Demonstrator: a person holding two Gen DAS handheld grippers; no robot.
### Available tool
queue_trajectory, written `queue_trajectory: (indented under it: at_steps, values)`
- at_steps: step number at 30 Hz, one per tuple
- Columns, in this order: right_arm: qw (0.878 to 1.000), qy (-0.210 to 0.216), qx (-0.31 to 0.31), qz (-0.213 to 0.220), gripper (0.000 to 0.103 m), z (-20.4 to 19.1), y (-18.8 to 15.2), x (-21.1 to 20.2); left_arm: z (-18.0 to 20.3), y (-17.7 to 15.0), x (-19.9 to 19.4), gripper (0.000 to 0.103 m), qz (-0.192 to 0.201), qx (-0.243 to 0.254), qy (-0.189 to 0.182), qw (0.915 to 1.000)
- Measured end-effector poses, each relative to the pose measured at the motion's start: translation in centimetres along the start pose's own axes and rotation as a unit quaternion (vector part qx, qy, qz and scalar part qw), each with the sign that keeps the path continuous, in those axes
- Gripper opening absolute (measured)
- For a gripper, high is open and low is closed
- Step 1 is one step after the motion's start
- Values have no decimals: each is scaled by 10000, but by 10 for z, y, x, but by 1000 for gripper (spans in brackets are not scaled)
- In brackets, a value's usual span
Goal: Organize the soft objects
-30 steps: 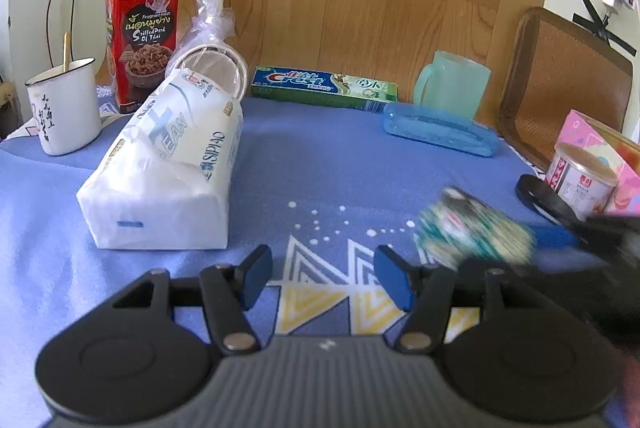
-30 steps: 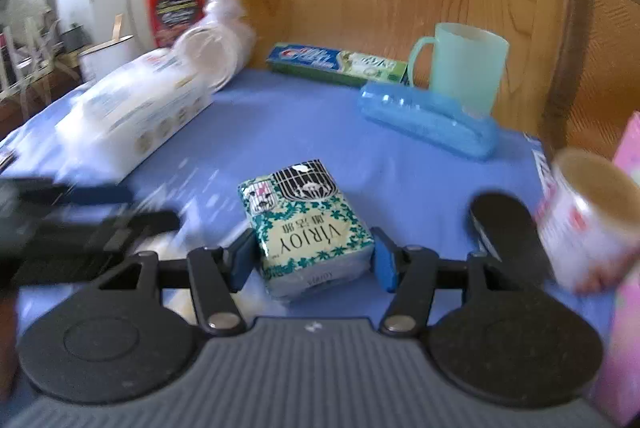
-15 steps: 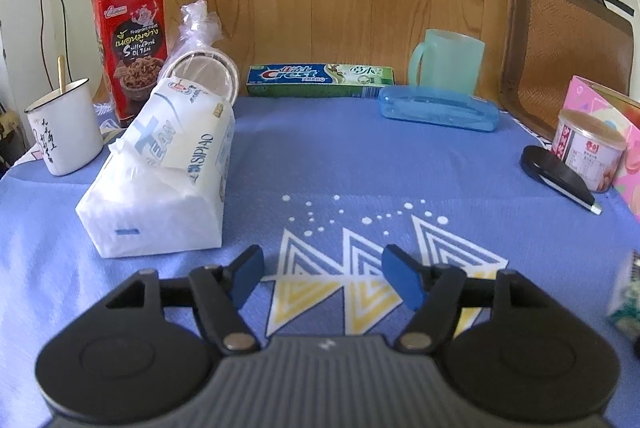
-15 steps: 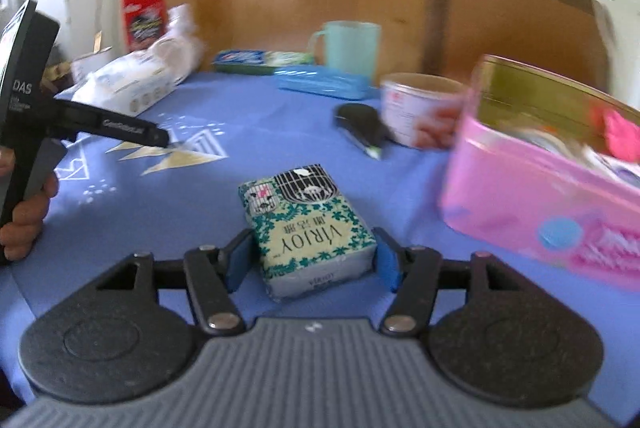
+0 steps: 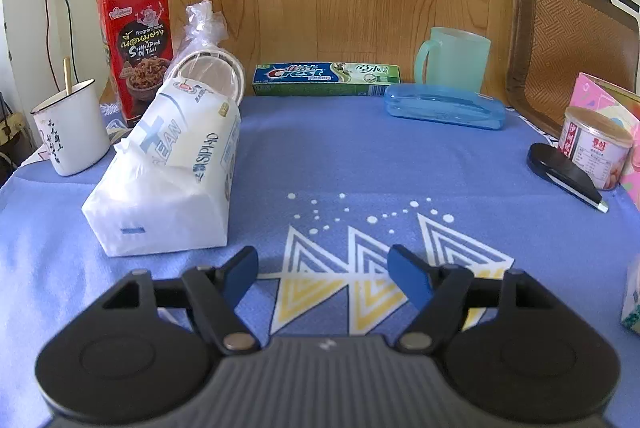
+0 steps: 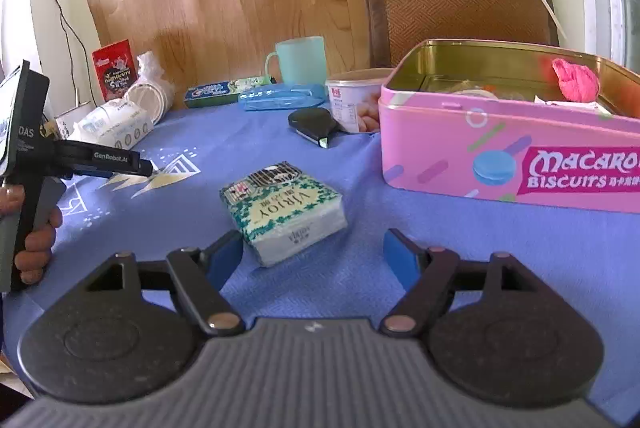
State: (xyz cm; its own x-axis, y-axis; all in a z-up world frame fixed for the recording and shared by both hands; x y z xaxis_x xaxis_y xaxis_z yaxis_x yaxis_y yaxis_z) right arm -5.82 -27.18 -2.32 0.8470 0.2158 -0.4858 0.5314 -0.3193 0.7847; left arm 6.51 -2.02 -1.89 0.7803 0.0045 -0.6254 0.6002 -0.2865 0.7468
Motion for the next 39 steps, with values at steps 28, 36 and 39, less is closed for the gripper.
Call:
queue_trajectory:
  at_steps: [28,36,39]
  values:
    - [9996,243,116,-74,80,5,1,-3,9,2,0,82,87,352,-386,9986]
    - [9997,224,103,-75,80,3,1,-3,12,2,0,86,96,458,-501,9976]
    - [9997,219,95,-77,80,3,1,-3,12,2,0,87,103,485,-545,9973]
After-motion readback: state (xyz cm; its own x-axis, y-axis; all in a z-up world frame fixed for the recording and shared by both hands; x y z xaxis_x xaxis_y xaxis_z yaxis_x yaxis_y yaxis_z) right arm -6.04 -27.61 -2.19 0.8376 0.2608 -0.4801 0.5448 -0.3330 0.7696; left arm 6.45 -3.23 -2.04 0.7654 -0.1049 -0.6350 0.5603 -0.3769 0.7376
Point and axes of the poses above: each gripper's, at about its wrist camera, not at the fingertips, and x roughly the way its jaws point, z to its right, y to its top, the point moved 2 cm from there along x, roughly the way its jaws point, and after that the axes turned 13 degrees about x, right-handed, at the moved point
